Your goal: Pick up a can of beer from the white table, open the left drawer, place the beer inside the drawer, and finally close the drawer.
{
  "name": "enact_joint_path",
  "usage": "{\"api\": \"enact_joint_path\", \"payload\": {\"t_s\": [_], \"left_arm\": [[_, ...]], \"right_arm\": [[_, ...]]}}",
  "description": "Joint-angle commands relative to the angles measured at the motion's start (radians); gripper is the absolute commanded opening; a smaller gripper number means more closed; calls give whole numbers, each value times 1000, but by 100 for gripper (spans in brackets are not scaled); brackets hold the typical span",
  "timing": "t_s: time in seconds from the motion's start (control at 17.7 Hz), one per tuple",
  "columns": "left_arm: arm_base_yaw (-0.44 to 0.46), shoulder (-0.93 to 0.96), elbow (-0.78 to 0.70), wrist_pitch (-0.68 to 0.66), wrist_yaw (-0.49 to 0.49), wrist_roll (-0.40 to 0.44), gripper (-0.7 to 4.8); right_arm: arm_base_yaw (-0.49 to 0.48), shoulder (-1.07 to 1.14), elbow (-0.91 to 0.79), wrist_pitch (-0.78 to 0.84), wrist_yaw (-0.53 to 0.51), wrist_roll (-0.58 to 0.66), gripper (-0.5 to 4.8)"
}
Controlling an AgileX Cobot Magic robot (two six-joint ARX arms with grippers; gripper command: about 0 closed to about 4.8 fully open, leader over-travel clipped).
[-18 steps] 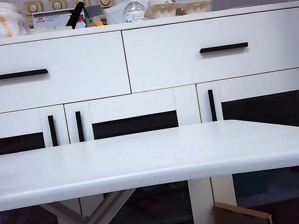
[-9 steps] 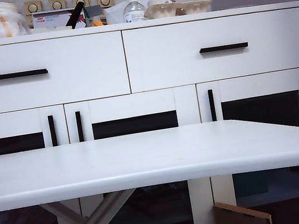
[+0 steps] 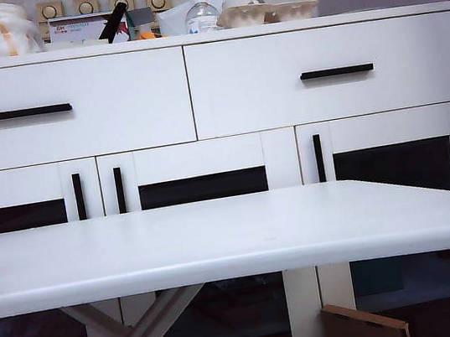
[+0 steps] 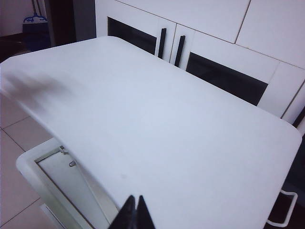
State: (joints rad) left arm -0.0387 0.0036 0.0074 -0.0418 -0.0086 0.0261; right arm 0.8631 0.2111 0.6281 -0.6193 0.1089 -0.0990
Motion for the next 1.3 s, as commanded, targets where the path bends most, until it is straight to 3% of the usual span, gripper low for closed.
{"api": "enact_joint_path", "payload": {"t_s": [0.06, 0.39, 0.51, 0.56, 0.62, 0.68, 0.79, 1.02, 1.3], "left_arm": [[3, 1, 2, 10, 5, 0, -5], [3, 1, 2, 10, 6, 0, -5], [3, 1, 2, 10, 5, 0, -5], [3, 1, 2, 10, 8, 0, -5], [3, 1, 2, 9, 8, 0, -5], [3, 1, 2, 7, 9, 0, -5], [2, 1, 2, 5, 9, 0, -5], [2, 1, 2, 5, 10, 0, -5], [2, 0, 2, -1, 12, 0, -5]], "right_arm": [[1, -1, 3, 17, -3, 1, -5], [0, -3, 0, 18, -2, 2, -5], [-18, -7, -18, 51, 119, -7, -5], [-59, -8, -55, 133, 221, -7, -5], [-120, -11, -107, 252, 258, -7, -5], [-242, -12, -209, 503, 246, -6, -5], [-386, -11, -338, 772, 202, -6, -5], [-538, -27, -454, 776, 150, -6, -5], [-591, -208, -580, 709, 135, 66, -5]]}}
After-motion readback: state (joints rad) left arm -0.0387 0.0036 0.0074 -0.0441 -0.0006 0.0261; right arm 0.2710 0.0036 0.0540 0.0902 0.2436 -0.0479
